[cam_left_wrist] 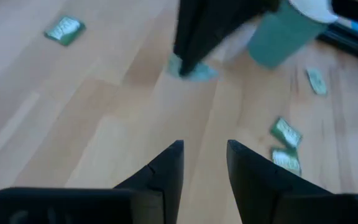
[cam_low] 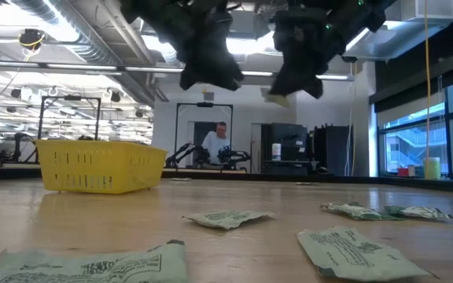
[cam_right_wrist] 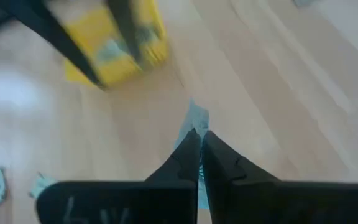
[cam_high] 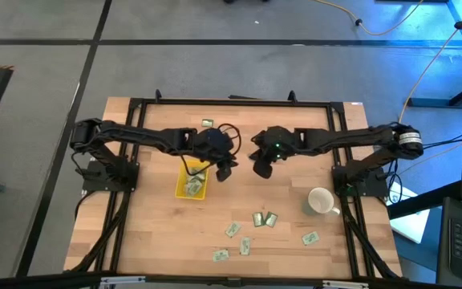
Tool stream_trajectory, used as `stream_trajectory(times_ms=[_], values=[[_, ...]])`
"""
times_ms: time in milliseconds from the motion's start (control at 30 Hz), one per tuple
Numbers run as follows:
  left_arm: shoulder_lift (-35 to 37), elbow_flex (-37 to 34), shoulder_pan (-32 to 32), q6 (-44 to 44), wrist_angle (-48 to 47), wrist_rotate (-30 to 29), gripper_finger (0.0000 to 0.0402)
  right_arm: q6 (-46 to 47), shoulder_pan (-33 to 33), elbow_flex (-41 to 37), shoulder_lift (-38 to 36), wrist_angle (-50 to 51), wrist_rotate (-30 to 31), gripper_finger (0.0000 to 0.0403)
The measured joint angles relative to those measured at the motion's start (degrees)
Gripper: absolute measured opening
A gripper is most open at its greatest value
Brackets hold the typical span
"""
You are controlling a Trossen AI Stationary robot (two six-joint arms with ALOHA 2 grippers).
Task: Pick and place Stevia / Truvia into bins
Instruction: Put the white packet into the yellow bin
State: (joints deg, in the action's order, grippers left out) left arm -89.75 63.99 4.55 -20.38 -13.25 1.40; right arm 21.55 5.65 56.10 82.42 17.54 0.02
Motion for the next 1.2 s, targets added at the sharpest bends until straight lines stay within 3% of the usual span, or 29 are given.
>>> stream_trajectory(times_ms=[233,833,1200], values=[[-0.5,0.0,1.6,-4.8,2.0,-0.8,0.0131,-2.6,-0.4,0.0,-0.2,-1.4,0.3,0.0006],[-0.5,-0.1,2.3,-4.9,9.1,0.0,0.0136,-4.1,-1.8,0.0,-0.2,-6.5,0.3,0.0007],[-0.5,-0.1,2.3,-3.1,7.3,-0.3,0.0134,-3.9,-2.4,0.0,-0.2,-7.1,0.3,0.0007]])
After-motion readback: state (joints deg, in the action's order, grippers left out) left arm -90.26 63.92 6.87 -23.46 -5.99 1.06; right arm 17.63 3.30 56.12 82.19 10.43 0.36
